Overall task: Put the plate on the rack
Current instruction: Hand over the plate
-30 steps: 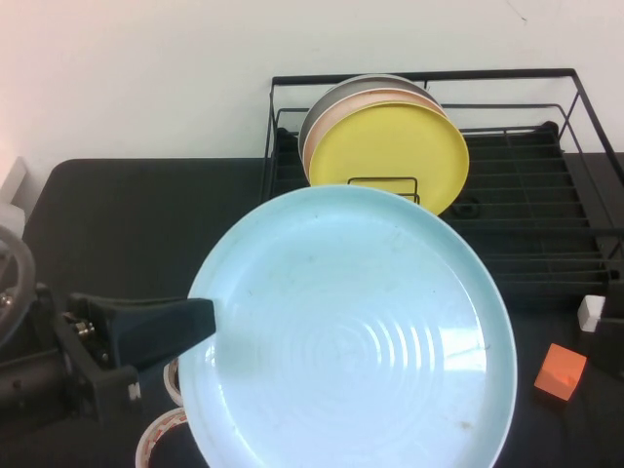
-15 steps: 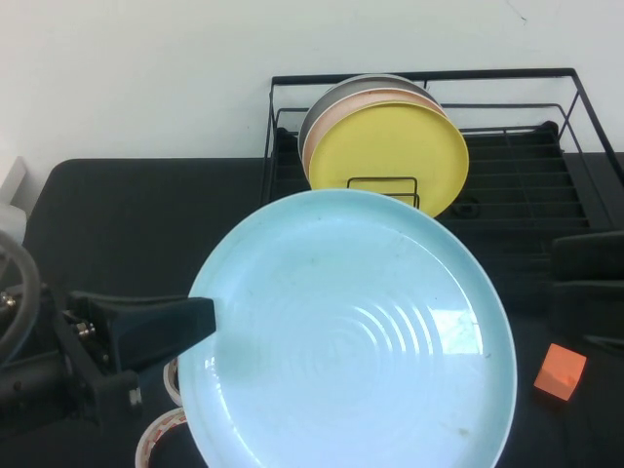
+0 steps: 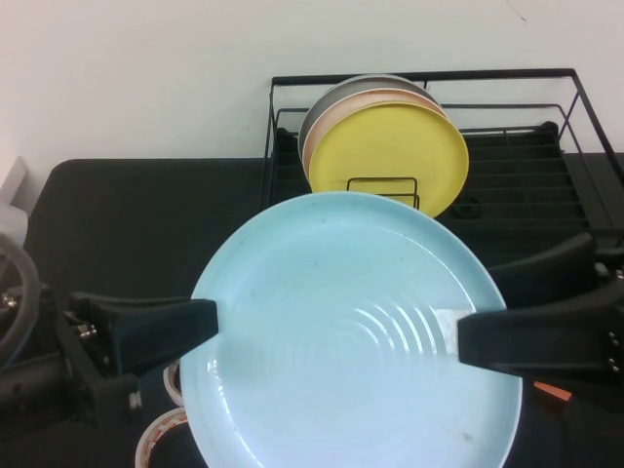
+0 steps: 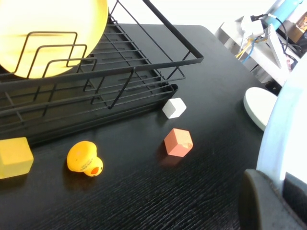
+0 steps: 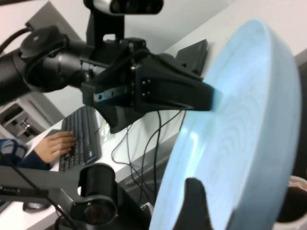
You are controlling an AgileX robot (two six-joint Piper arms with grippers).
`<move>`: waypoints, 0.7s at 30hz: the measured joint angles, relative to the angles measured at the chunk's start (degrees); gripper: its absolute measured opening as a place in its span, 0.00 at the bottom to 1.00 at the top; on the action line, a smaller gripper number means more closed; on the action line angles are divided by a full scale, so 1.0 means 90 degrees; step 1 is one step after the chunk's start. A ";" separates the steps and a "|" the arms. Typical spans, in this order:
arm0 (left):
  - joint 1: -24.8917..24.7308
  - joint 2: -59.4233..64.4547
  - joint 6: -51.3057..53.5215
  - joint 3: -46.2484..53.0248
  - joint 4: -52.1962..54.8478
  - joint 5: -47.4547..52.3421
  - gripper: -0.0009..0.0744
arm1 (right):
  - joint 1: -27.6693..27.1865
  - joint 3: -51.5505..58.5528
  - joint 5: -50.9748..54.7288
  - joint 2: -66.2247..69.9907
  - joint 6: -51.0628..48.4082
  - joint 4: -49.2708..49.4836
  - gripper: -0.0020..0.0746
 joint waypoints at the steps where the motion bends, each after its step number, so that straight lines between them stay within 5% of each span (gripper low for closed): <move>1: 0.0000 0.0000 0.0000 0.0000 -0.0005 0.0000 0.02 | 0.0052 -0.0037 -0.0030 0.0052 -0.0001 0.0030 0.69; 8: 0.0000 0.0000 0.0123 0.0000 -0.0042 0.0087 0.02 | 0.0307 -0.0127 -0.0220 0.0436 -0.0028 0.0135 0.64; 15: 0.0000 0.0012 0.0280 0.0000 -0.0042 -0.0010 0.03 | 0.0402 -0.0127 -0.0354 0.0558 -0.0119 0.0169 0.26; 21: 0.0000 0.0040 0.0344 0.0000 -0.0317 0.0058 0.08 | 0.0402 -0.0127 -0.0533 0.0593 -0.0311 0.0211 0.25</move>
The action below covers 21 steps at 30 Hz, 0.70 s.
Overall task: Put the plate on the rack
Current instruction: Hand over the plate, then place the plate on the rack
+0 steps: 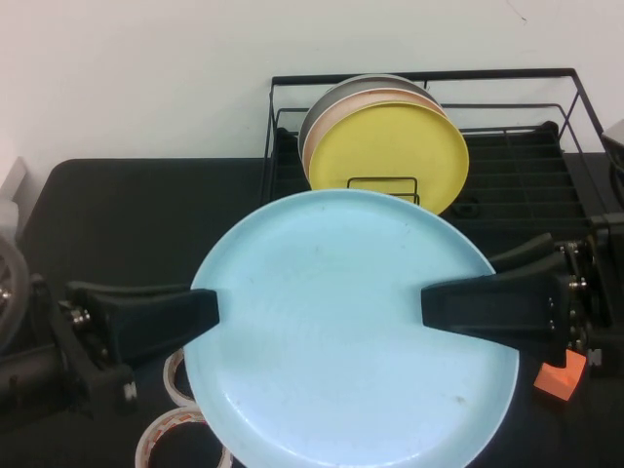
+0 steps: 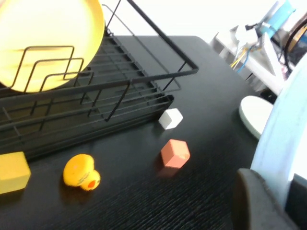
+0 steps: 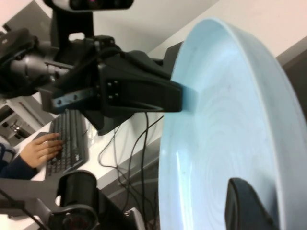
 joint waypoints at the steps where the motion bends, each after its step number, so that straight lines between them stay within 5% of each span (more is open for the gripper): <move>1: 0.0000 0.0011 0.0015 0.0000 -0.0069 0.0014 0.11 | 0.0000 0.0000 -0.0015 0.0008 -0.0030 0.0000 0.25; 7: 0.0000 0.0024 0.0122 0.0000 -0.0319 0.0196 0.51 | 0.0004 0.0000 -0.0275 0.0008 -0.0619 0.0012 0.18; 10: 0.0000 0.0024 0.0127 0.0000 -0.0224 0.0171 0.63 | 0.0004 0.0000 -0.0713 0.0008 -0.0896 0.0001 0.18; 17: 0.0000 -0.0251 0.0127 0.0000 0.0728 0.0146 0.68 | 0.0004 -0.0235 -0.1498 0.0014 -0.1346 -0.1346 0.18; 21: 0.0000 -0.0547 -0.0167 0.0000 0.1389 0.0039 0.61 | 0.0004 -0.0714 -0.1801 0.0014 -0.1346 -0.2303 0.18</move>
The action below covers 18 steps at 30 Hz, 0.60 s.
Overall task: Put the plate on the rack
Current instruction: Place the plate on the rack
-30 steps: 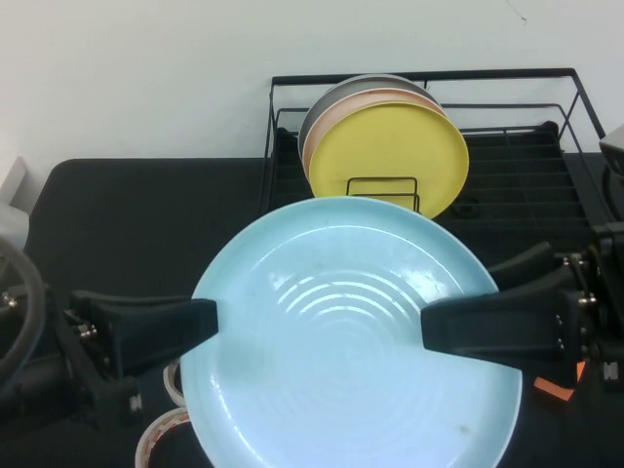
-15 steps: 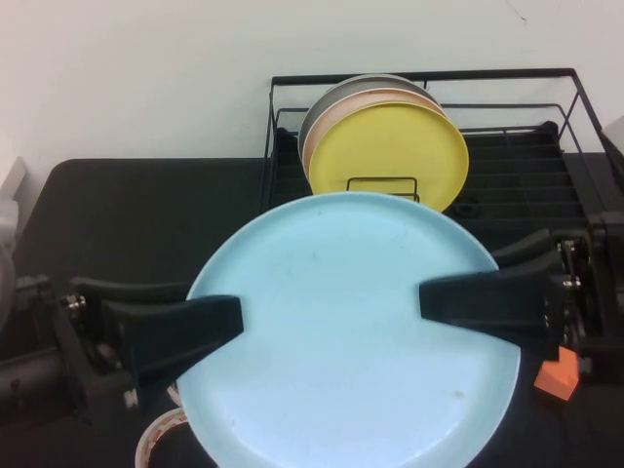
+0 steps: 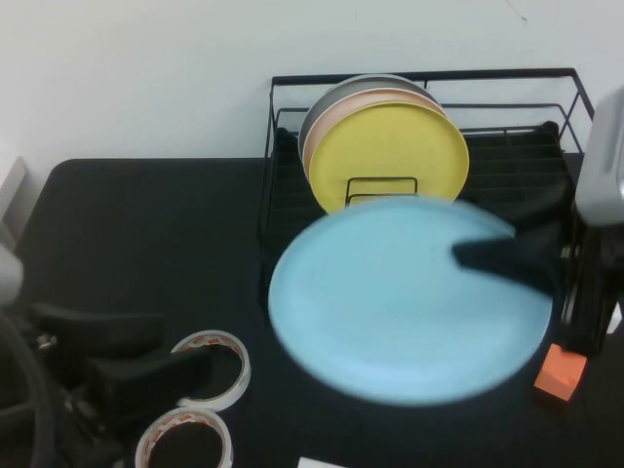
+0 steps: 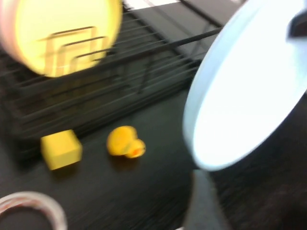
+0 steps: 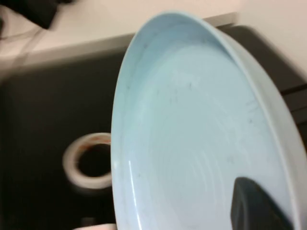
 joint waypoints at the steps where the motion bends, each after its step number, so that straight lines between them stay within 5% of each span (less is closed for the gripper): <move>1: 0.0000 -0.0101 -0.0192 0.0000 0.0239 -0.0099 0.56 | 0.0000 -0.0126 -0.0064 0.0013 0.0000 -0.0138 0.18; 8: 0.0000 -0.0904 -0.2149 0.0000 0.2574 -0.0415 0.09 | 0.0000 -0.1480 -0.0278 0.0562 -0.0140 -0.1274 0.18; 18: 0.0000 -0.2887 -0.3896 0.0690 0.3870 -0.0166 0.01 | -0.0012 -0.3738 0.0335 0.2594 -0.0128 -0.1923 0.18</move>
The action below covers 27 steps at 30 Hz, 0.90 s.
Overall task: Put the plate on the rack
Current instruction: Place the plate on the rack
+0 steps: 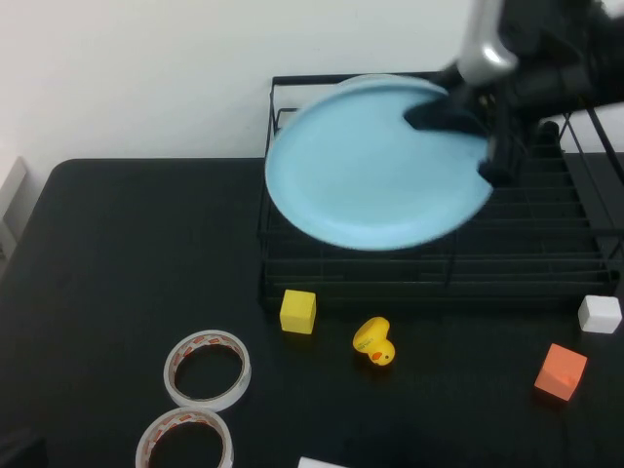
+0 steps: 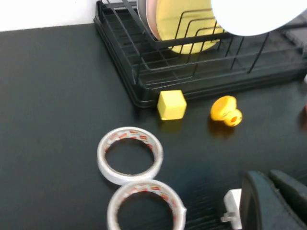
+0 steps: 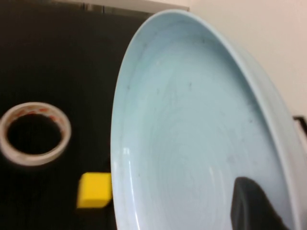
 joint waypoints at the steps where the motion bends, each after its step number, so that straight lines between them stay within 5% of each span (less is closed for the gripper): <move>1: 0.0000 -0.0227 -0.0167 0.0135 0.0000 0.0000 0.01 | -0.0014 -0.0255 0.0088 0.0171 0.0000 -0.0030 0.18; 13: 0.0000 -0.1600 -0.1622 0.1282 -0.1191 -0.0185 0.01 | -0.0863 -0.2876 0.0881 0.1870 0.0115 0.0149 0.18; 27: 0.0000 -0.1668 -0.1627 0.1282 -0.1367 -0.0243 0.01 | -0.0893 -0.3278 0.0926 0.3071 -0.0191 0.0336 0.18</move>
